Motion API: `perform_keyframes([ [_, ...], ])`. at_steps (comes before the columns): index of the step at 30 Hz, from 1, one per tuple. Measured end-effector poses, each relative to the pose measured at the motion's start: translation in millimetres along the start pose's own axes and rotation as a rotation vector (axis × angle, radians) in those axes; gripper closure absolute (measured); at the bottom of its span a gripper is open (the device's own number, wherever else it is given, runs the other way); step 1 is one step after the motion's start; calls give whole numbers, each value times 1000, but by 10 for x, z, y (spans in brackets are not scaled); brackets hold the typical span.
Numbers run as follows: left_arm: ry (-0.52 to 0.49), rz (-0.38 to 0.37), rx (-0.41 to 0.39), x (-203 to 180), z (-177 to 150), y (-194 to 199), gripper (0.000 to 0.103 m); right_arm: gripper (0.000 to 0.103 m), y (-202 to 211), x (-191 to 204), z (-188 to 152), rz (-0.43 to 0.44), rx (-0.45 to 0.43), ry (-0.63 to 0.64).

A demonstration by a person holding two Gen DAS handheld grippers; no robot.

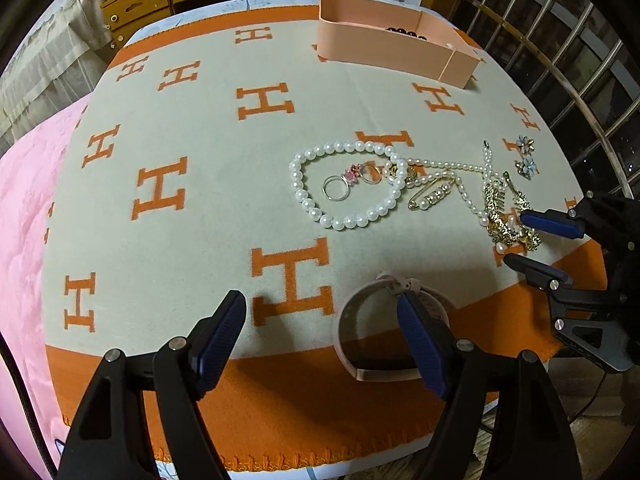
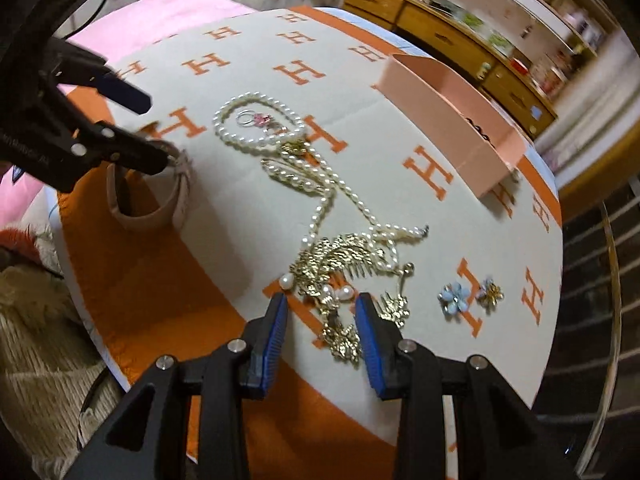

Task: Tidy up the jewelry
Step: 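Grasp the white watch with the left gripper while the right grasps the gold hair comb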

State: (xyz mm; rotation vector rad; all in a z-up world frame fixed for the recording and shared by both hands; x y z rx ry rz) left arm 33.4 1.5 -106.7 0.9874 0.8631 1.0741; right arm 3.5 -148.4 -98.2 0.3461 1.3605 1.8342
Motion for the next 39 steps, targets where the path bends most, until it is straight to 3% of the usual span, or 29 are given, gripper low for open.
perform_keyframes([
  [6,-1,-5,26,-4,-14,-45,36,92,-22,-20,40,52,13,-20],
  [14,-50,34,48,-86,-37,-92,45,93,25,-39,59,83,-16,-114],
  [17,-74,51,52,-137,-47,-85,53,93,78,-49,76,94,-37,-142],
  [21,-89,50,58,-187,-43,-67,69,93,150,-108,104,101,-62,-189],
  [23,-92,53,57,-202,-40,-57,82,93,191,-140,120,101,-80,-209],
  [24,-92,56,57,-206,-43,-53,94,93,212,-153,129,101,-89,-217],
  [28,-73,72,42,-205,-41,-31,99,93,292,-208,158,108,-124,-259],
  [39,-17,60,-73,-65,104,387,100,93,572,-430,280,139,-236,-357],
])
Point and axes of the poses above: each gripper's, at about its wrist camera, not at the fingertips, and y roughly against the way its jaws point, x to its left, z to its top, the point moved 2 cm from there along -y, roughly the way its jaws point, and after that the axes turned 2 degrees about -y, right-handed, at the moved point
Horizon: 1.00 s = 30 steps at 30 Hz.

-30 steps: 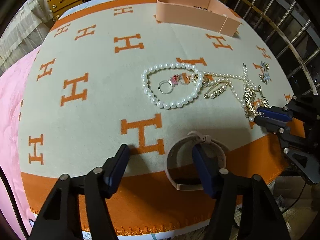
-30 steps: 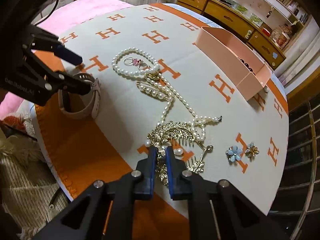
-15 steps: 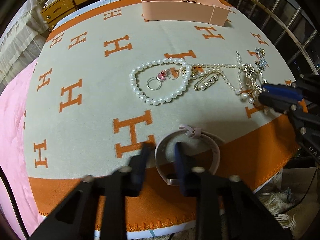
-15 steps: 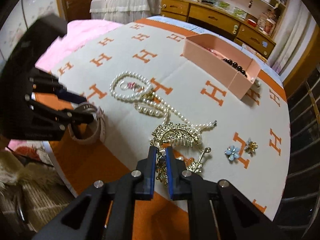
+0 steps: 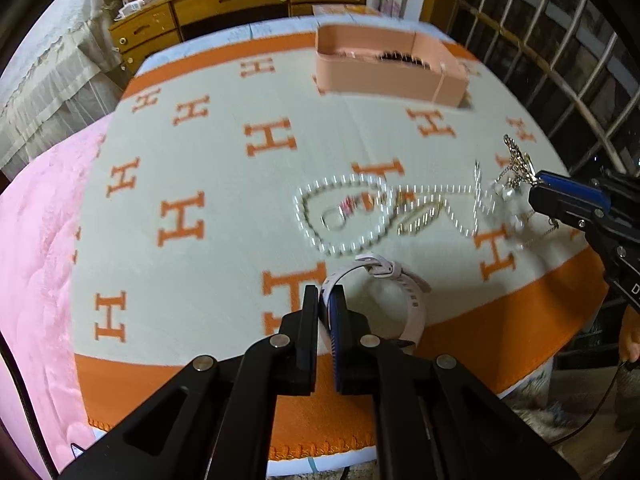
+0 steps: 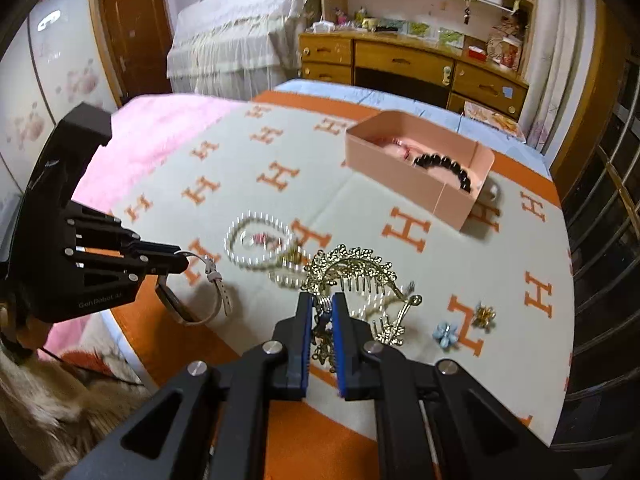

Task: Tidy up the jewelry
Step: 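Carry the watch and comb into the pink box and open both grippers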

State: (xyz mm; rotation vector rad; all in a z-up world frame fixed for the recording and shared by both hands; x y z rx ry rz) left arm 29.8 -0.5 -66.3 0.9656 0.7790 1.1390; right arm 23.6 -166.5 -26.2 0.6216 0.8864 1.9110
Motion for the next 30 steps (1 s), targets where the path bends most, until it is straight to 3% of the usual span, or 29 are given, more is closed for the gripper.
perform_keyframes([
  [6,6,17,-98,95,367,320,100,94,187,-193,311,-1,-90,-76],
  [13,24,45,-216,208,1118,537,100,94,246,-563,831,-4,-185,-199],
  [22,104,7,-245,196,2043,52,100,93,-237,-1278,1298,30,-175,-439],
  [30,162,-66,-204,78,2467,-653,100,93,-862,-1565,1376,53,-87,-529],
])
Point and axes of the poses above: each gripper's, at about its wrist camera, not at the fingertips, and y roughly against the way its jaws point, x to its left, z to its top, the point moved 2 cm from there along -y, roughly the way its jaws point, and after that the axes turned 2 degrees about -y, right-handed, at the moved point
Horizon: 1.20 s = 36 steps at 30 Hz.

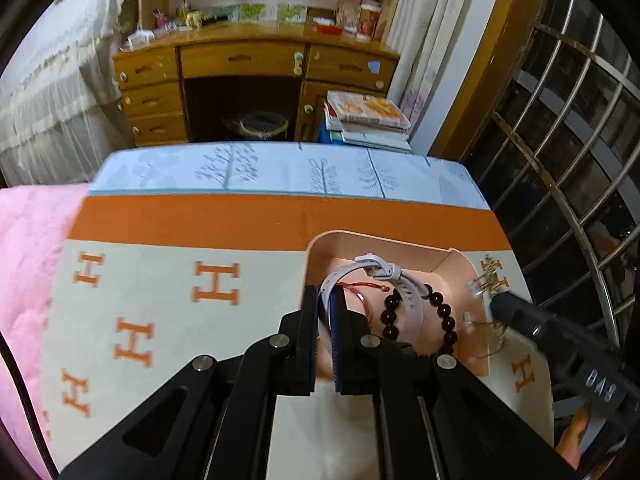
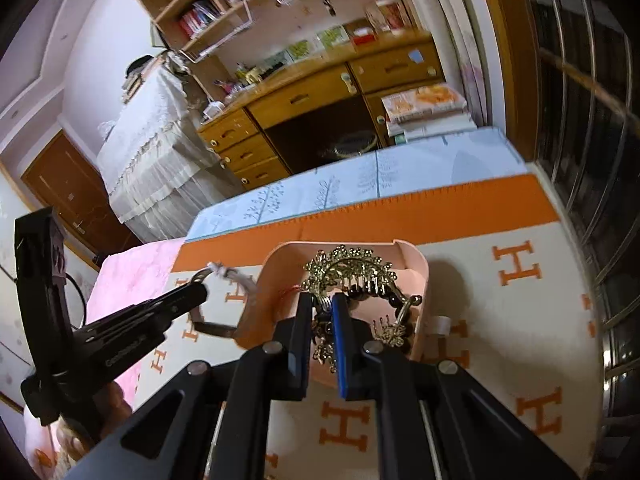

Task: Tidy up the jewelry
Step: 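Carry the watch and comb into the pink box and open both grippers, then move the left gripper to the pearl necklace and grasp it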

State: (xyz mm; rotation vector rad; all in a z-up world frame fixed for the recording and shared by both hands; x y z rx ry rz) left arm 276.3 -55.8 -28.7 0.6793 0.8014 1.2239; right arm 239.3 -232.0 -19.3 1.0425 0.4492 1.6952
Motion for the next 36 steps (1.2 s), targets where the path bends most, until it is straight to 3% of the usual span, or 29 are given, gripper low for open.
perform_keyframes([
  [8,-4,10,91,-67,-75,-533,99,93,-396,3,-84,-72,79,33],
  [11,7,-21,102,-41,-112,-605,91,92,-499,-5,-107,-138,104,47],
  [13,0,-32,91,-19,-137,-553,76,92,-509,19,-118,-158,105,67],
  [19,-24,-57,92,11,-247,-320,70,92,-315,86,-123,-120,66,70],
  [20,-29,-56,91,12,-258,-283,65,92,-283,107,-133,-116,59,73],
  [22,-44,-28,70,25,-300,-152,46,92,-212,148,-176,-118,52,82],
  [36,-206,73,-1,63,-784,709,44,92,405,458,-785,-63,45,149],
])
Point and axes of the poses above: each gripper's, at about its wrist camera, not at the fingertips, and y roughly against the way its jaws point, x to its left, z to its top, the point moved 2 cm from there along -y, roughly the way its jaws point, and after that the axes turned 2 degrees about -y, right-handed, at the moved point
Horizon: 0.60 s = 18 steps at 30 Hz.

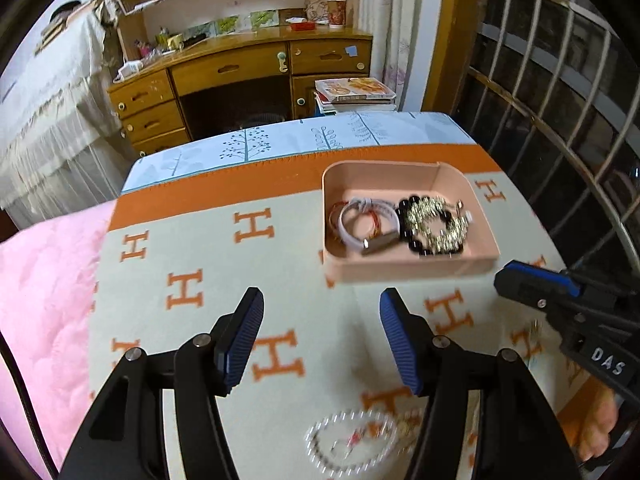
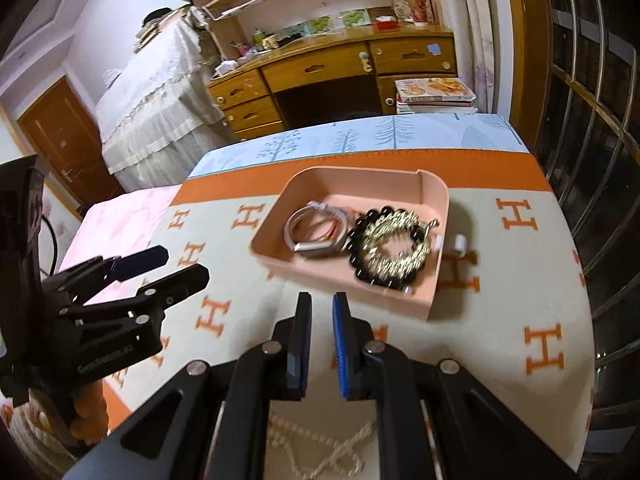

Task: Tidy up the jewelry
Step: 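Move the left gripper to the pearl necklace and grasp it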

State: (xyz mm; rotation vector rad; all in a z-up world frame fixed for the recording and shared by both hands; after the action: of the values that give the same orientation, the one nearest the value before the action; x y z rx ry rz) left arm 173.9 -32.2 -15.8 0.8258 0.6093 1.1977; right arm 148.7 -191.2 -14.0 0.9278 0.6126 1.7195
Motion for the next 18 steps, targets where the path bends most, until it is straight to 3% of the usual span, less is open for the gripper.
perform_keyframes([
  [7,-97,-14,14,-134,-393,273,43,92,347,118,-330,-23,-15,27],
  [13,-213,-48,49,-386,-837,312,43,92,497,-18,-598,-98,0,15],
  [18,-240,-84,80,-511,-1100,306,43,92,602,-155,-877,-128,13,-17],
])
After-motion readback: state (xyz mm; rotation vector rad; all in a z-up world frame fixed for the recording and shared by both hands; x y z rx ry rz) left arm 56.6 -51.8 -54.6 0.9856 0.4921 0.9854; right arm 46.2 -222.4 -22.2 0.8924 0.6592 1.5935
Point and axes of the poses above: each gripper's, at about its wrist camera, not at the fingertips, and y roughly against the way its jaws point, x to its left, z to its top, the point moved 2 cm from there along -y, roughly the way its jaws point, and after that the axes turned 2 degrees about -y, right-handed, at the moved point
